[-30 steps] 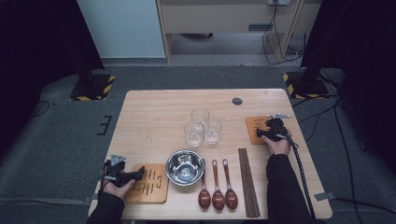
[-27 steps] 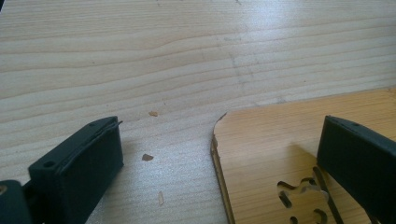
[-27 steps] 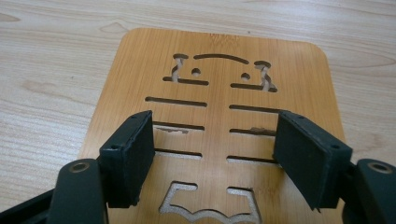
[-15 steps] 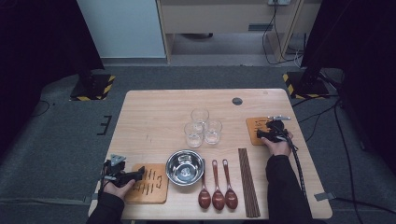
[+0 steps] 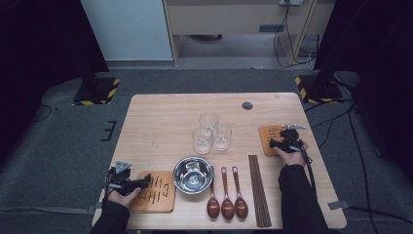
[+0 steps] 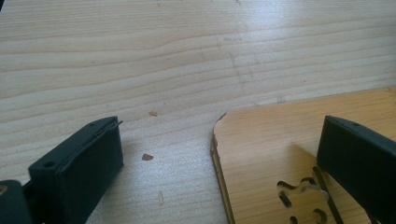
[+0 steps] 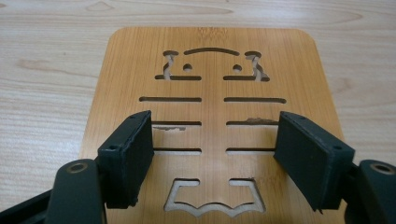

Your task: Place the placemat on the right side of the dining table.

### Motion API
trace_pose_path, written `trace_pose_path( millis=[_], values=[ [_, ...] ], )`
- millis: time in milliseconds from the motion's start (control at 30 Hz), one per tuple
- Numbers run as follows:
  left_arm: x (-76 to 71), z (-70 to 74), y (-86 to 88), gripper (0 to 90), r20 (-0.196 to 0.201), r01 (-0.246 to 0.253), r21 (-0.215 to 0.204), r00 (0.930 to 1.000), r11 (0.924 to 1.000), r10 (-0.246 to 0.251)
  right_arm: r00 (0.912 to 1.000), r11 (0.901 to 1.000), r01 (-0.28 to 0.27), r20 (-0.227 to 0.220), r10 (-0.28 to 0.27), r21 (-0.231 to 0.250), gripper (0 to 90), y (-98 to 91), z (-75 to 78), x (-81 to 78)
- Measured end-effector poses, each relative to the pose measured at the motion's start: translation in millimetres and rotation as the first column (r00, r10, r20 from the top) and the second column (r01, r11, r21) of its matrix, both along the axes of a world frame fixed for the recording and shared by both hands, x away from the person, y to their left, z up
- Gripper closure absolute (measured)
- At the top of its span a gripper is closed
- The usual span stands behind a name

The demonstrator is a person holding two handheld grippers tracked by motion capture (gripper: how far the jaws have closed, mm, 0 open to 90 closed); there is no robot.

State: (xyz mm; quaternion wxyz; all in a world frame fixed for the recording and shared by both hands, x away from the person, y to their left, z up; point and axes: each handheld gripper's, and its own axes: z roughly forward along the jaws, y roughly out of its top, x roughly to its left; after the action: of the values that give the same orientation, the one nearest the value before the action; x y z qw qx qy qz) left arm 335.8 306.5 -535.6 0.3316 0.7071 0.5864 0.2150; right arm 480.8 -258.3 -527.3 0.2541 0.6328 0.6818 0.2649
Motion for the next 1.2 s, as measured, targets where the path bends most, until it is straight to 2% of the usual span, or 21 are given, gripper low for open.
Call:
trace_pose_path(
  millis=[167, 433, 700, 967, 1133, 1200],
  values=[
    [0.0, 0.0, 0.0, 0.0, 0.0, 0.0, 0.0, 1.0, 1.0, 0.0, 0.9991, 0.9992, 0.04, 0.01, -0.04, 0.0, 27.8, -0.5, -0.7, -9.1],
    [0.0, 0.0, 0.0, 0.0, 0.0, 0.0, 0.0, 1.0, 1.0, 0.0, 0.9963, 0.9963, 0.086, 0.003, -0.086, 0.004, 27.8, 1.3, 0.0, -20.1],
    [0.0, 0.0, 0.0, 0.0, 0.0, 0.0, 0.0, 1.0, 1.0, 0.0, 0.9984, 0.9984, 0.057, 0.003, -0.057, 0.0, 27.8, -1.3, 0.1, -22.7],
    [0.0, 0.0, 0.0, 0.0, 0.0, 0.0, 0.0, 1.0, 1.0, 0.0, 0.998, 0.998, 0.064, 0.005, -0.064, 0.001, 27.8, -0.6, -0.1, -22.9],
    [0.0, 0.0, 0.0, 0.0, 0.0, 0.0, 0.001, 1.0, 1.0, 0.0, 0.997, 0.997, 0.077, 0.0, -0.077, -0.006, 24.8, -0.4, 0.5, -22.2],
    [0.0, 0.0, 0.0, 0.0, 0.0, 0.0, 0.0, 1.0, 1.0, 0.0, 0.9969, 0.997, 0.078, 0.016, -0.078, -0.002, 24.8, -0.7, 1.7, -22.4]
  ],
)
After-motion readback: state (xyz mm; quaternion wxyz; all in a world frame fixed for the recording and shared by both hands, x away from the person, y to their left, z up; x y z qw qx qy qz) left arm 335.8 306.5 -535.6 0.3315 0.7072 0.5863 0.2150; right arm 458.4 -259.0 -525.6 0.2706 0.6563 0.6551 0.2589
